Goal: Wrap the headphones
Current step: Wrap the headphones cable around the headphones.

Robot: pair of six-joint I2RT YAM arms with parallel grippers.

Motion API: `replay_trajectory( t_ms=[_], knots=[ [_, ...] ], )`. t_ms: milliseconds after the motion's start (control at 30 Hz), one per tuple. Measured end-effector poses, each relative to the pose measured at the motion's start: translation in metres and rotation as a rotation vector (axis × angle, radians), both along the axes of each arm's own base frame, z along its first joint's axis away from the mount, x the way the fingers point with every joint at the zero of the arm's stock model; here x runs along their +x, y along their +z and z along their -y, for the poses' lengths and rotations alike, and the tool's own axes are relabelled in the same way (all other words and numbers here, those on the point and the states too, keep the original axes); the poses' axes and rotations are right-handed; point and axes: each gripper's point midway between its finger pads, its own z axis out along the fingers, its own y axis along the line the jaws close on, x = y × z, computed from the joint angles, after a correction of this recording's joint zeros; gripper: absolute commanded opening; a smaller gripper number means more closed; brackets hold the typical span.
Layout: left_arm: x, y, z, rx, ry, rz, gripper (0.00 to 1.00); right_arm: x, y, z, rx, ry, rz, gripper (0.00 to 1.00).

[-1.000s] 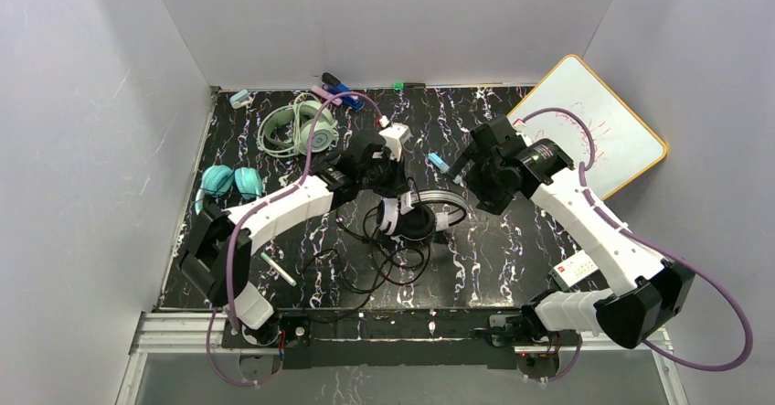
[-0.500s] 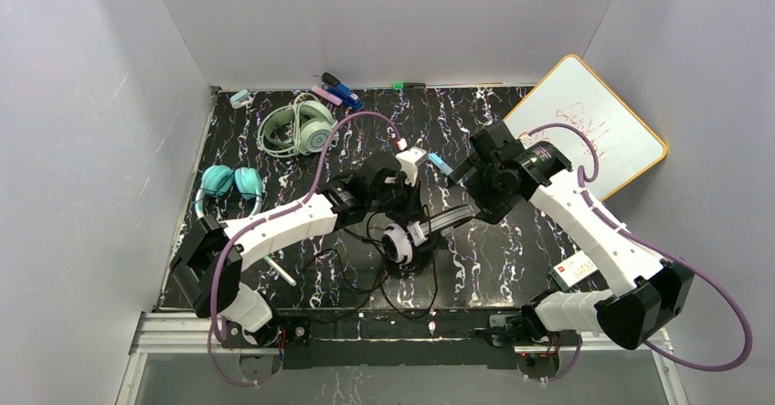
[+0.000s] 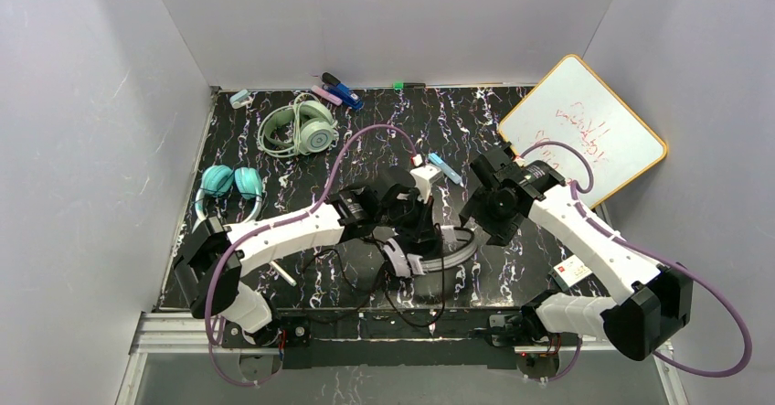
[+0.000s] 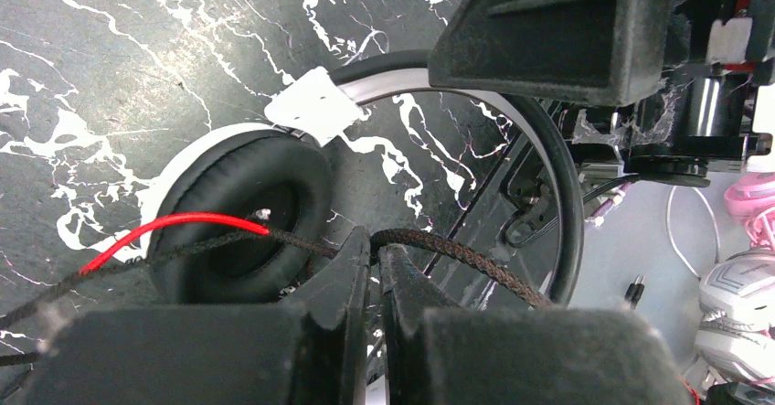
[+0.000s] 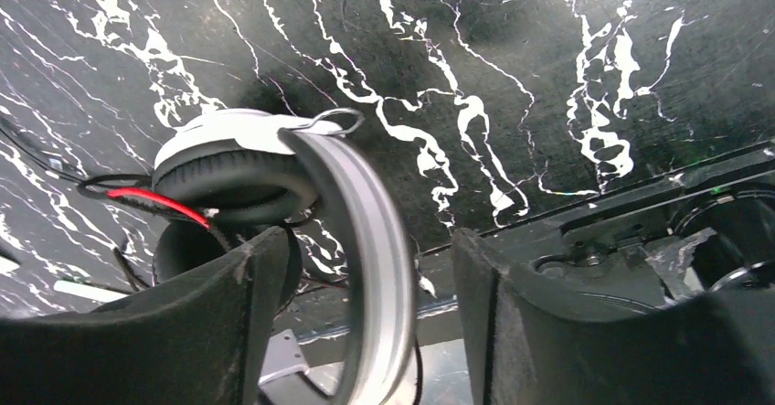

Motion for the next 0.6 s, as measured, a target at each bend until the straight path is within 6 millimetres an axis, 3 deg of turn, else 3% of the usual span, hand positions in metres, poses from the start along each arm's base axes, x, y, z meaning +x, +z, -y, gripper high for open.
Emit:
replay_trajectory(
  t_ms=[133,400,600],
  knots=[
    [-0.002,0.002,0.001,-0.002,0.001,-0.008,0.0,-0.003,0.0,0.003,-0.016,0.053,0.002,0.6],
    [-0.007,-0.001,0.0,0.015,0.002,-0.018,0.0,-0.014,0.01,-0.003,0.053,0.121,0.017,0.64],
    [0.0,0.006,-0.007,0.063,0.02,0.022,0.0,-0.027,-0.01,0.017,-0.019,0.115,-0.01,0.66]
  ],
)
